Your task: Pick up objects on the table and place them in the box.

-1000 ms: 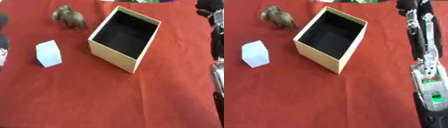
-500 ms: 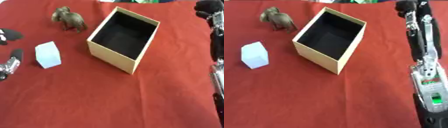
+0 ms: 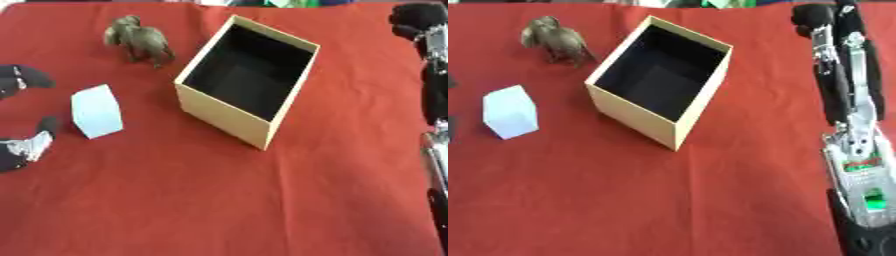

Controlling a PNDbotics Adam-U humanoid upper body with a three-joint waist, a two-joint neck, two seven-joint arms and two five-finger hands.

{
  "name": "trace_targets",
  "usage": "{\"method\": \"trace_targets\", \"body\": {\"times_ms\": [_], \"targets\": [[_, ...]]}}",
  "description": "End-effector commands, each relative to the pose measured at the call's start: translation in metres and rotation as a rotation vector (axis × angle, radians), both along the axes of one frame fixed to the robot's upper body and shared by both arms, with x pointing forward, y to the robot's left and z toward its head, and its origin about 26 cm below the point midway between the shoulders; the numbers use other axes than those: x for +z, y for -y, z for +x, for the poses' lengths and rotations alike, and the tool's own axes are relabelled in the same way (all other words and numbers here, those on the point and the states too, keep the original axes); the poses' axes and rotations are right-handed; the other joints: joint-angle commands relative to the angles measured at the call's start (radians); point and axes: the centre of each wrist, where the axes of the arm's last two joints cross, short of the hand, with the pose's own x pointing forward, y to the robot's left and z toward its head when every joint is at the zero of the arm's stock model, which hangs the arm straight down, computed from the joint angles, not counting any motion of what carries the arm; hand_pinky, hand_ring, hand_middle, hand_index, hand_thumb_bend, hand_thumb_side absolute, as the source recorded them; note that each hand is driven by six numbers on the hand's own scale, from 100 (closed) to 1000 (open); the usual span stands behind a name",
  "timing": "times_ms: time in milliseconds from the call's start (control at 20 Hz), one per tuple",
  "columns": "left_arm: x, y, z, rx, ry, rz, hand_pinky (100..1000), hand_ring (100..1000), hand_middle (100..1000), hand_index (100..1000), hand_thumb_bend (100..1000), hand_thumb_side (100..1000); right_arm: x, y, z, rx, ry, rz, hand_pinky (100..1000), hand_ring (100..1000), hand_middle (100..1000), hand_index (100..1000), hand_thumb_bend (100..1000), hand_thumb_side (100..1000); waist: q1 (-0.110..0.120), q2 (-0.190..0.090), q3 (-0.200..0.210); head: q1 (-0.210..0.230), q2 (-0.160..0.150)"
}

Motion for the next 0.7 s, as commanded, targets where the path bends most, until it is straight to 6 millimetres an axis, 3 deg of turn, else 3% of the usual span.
{"method": "trace_targets", "body": {"times_ms": [50,150,300,700], "targets": [[0.011,0.000,-0.002,0.003,0.019,0.077,775,869,842,888,253,640,0.007,0.002,-0.002,-0.001,0.022,-0.028,806,777,709,1000,100,879,0.003,-0.022,0.001,0.003,-0.012],[0.011,0.001,-0.002,0.003,0.012,0.103,784,880,849,888,345,717,0.007,0.002,-0.002,-0.001,0.022,-0.028,806,777,708,1000,100,879,0.004,-0.021,0.002,0.004,-0.012],[0.011,0.002,-0.002,0.013,-0.002,0.136,791,889,853,889,388,738,0.007,0.002,-0.002,0.000,0.019,-0.028,806,776,707,1000,100,881,0.006,-0.021,0.002,0.004,-0.011],[0.010,0.010,-0.001,-0.007,-0.050,0.157,797,894,854,910,351,690,0.006,0.002,-0.002,0.001,0.015,-0.025,807,772,704,1000,100,883,0.008,-0.021,-0.001,0.004,-0.012]]}}
